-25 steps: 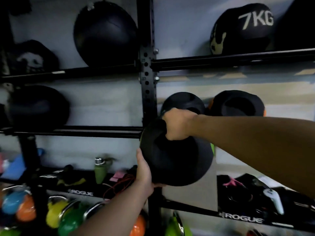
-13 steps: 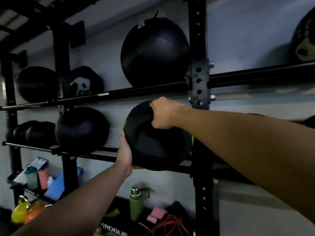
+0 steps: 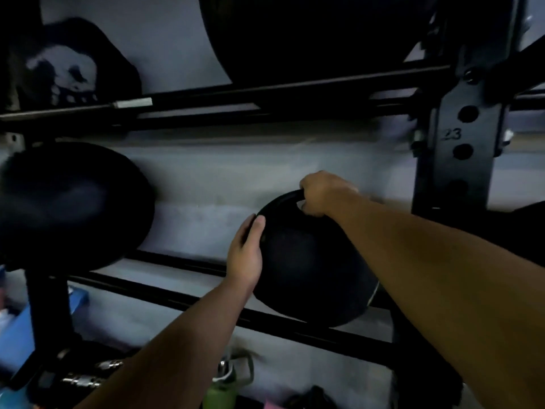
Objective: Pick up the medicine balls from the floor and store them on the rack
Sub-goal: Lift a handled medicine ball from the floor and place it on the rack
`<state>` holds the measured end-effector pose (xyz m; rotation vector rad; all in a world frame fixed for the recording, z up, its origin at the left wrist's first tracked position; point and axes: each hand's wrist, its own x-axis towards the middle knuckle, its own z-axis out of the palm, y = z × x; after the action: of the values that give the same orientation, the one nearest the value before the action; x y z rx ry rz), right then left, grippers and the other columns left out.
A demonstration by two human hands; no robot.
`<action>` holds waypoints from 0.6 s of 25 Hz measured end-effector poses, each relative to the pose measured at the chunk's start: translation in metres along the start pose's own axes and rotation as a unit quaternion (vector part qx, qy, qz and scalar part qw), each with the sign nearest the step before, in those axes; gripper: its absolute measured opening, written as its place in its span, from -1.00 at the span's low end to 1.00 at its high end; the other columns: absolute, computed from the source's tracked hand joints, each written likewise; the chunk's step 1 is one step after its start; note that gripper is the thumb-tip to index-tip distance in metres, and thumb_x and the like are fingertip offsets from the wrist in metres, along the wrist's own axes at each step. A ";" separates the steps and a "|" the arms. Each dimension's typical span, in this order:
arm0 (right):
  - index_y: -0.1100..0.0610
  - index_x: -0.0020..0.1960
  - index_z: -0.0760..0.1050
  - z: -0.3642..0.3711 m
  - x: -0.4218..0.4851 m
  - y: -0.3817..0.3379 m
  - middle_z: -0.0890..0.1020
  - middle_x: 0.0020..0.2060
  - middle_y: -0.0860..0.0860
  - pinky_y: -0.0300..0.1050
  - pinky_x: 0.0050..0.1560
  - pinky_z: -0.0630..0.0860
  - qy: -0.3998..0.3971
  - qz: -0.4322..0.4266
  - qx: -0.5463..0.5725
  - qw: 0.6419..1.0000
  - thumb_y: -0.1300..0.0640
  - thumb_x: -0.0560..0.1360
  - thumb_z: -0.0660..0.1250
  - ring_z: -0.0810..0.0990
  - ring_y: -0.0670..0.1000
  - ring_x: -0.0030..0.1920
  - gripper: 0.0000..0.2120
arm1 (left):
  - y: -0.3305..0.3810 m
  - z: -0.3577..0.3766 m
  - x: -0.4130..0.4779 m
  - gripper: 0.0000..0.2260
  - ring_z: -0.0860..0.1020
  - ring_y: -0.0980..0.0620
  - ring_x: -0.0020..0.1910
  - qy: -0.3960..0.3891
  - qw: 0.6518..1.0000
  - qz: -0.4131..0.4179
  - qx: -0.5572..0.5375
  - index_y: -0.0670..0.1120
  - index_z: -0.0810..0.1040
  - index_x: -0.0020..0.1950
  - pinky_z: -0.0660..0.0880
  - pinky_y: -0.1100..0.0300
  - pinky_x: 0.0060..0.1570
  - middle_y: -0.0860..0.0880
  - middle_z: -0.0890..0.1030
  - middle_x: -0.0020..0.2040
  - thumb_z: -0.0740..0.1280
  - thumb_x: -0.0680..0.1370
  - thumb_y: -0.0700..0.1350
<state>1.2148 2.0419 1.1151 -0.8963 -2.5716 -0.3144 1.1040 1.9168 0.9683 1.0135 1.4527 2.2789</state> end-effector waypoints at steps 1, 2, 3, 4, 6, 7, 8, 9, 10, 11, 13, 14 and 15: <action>0.07 0.08 0.52 0.002 0.008 0.003 0.51 -0.02 0.07 0.01 -0.07 0.56 -0.006 0.004 -0.004 1.000 -0.02 0.49 0.45 0.56 0.14 -0.05 -0.75 | -0.002 0.002 0.005 -0.42 0.63 -0.04 0.36 -0.001 1.000 -0.005 -0.009 -0.06 0.65 0.39 0.48 -0.06 0.48 -0.05 0.71 0.32 0.44 0.50 0.28; 0.09 0.10 0.54 0.001 0.012 0.007 0.52 -0.02 0.07 0.00 -0.06 0.57 -0.016 0.009 0.001 1.000 -0.03 0.49 0.46 0.57 0.14 -0.05 -0.72 | -0.001 0.005 0.007 -0.38 0.65 -0.03 0.33 -0.001 1.000 -0.007 -0.013 -0.04 0.68 0.36 0.49 -0.06 0.46 -0.03 0.73 0.29 0.45 0.43 0.32; 0.11 0.11 0.55 -0.001 0.014 0.009 0.54 -0.01 0.08 -0.01 -0.05 0.58 -0.020 0.008 0.006 1.000 -0.03 0.49 0.46 0.58 0.14 -0.04 -0.71 | 0.001 0.006 0.010 -0.36 0.67 -0.03 0.31 0.001 1.000 -0.007 -0.019 -0.02 0.70 0.32 0.50 -0.07 0.45 -0.02 0.75 0.26 0.44 0.37 0.35; 0.11 0.11 0.56 0.000 0.015 0.009 0.56 -0.01 0.09 -0.02 -0.05 0.58 -0.017 0.007 0.007 1.000 -0.03 0.48 0.46 0.59 0.14 -0.05 -0.71 | 0.001 0.006 0.011 -0.35 0.67 -0.03 0.30 0.003 1.000 -0.011 -0.025 0.00 0.71 0.29 0.50 -0.08 0.44 -0.02 0.75 0.25 0.44 0.35 0.36; 0.10 0.10 0.58 0.003 0.010 0.008 0.57 -0.03 0.07 -0.03 -0.09 0.59 0.002 0.003 0.018 1.000 -0.04 0.46 0.45 0.60 0.12 -0.07 -0.71 | -0.002 0.003 0.004 -0.32 0.65 -0.03 0.34 0.005 1.000 -0.004 -0.028 -0.01 0.69 0.34 0.48 -0.09 0.47 -0.03 0.73 0.30 0.44 0.36 0.37; 0.09 0.09 0.58 0.004 0.003 0.007 0.58 -0.04 0.05 -0.03 -0.12 0.59 0.010 0.003 0.031 0.999 -0.06 0.44 0.44 0.60 0.11 -0.08 -0.70 | -0.006 0.000 -0.003 -0.28 0.62 -0.02 0.38 0.006 0.999 0.005 -0.033 -0.02 0.65 0.41 0.46 -0.08 0.49 -0.02 0.70 0.36 0.44 0.37 0.38; 0.06 0.09 0.60 0.005 -0.006 0.007 0.59 -0.04 0.04 -0.03 -0.14 0.59 0.021 0.004 0.050 0.999 -0.08 0.42 0.42 0.61 0.10 -0.09 -0.68 | -0.010 -0.003 -0.010 -0.24 0.58 0.01 0.43 0.006 0.999 0.012 -0.041 -0.02 0.60 0.48 0.44 -0.05 0.51 -0.02 0.66 0.42 0.43 0.38 0.39; 0.05 0.11 0.61 0.004 -0.015 0.006 0.61 -0.02 0.03 -0.03 -0.14 0.60 0.035 0.006 0.074 0.997 -0.10 0.41 0.41 0.62 0.10 -0.08 -0.66 | -0.014 -0.006 -0.016 -0.20 0.55 0.04 0.46 0.006 0.999 0.015 -0.042 -0.01 0.55 0.53 0.43 -0.01 0.52 0.00 0.62 0.46 0.42 0.39 0.39; 0.03 0.13 0.63 0.002 -0.022 0.004 0.63 0.02 0.04 -0.01 -0.11 0.61 0.047 0.014 0.098 0.994 -0.11 0.41 0.41 0.62 0.10 -0.05 -0.64 | -0.015 -0.009 -0.022 -0.18 0.52 0.06 0.49 0.006 0.999 0.017 -0.032 -0.01 0.52 0.55 0.41 0.03 0.52 0.02 0.59 0.49 0.40 0.39 0.41; 0.02 0.17 0.63 -0.001 -0.027 0.002 0.64 0.06 0.05 -0.01 -0.08 0.60 0.055 0.020 0.114 0.992 -0.12 0.41 0.41 0.61 0.11 -0.03 -0.61 | -0.014 -0.011 -0.026 -0.18 0.50 0.07 0.50 0.005 1.000 0.022 -0.018 0.01 0.51 0.55 0.41 0.08 0.51 0.05 0.58 0.49 0.37 0.39 0.43; 0.00 0.27 0.60 -0.005 -0.040 -0.007 0.64 0.14 0.07 -0.02 -0.07 0.54 0.062 0.012 0.105 0.993 -0.15 0.42 0.38 0.59 0.12 0.03 -0.54 | -0.010 -0.015 -0.033 -0.18 0.46 0.08 0.53 0.002 0.999 0.024 0.034 0.08 0.51 0.54 0.38 0.18 0.47 0.13 0.57 0.47 0.29 0.38 0.49; -0.01 0.34 0.56 -0.006 -0.046 -0.011 0.62 0.20 0.08 -0.02 -0.04 0.52 0.064 0.004 0.108 0.992 -0.18 0.43 0.36 0.58 0.14 0.09 -0.48 | -0.008 -0.019 -0.035 -0.15 0.44 0.07 0.54 -0.005 0.997 0.020 0.073 0.11 0.49 0.56 0.35 0.17 0.48 0.13 0.55 0.50 0.23 0.38 0.53; -0.03 0.41 0.52 -0.007 -0.054 -0.012 0.60 0.27 0.08 -0.01 0.03 0.52 0.068 0.001 0.135 0.988 -0.21 0.44 0.33 0.57 0.16 0.19 -0.43 | -0.005 -0.025 -0.036 -0.13 0.42 0.06 0.55 -0.016 0.994 0.016 0.107 0.13 0.46 0.59 0.32 0.12 0.51 0.12 0.52 0.53 0.19 0.38 0.55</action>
<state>1.2473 2.0011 1.0966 -0.7506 -2.4138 -0.0213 1.1122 1.8822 0.9420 1.1338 1.7068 2.1519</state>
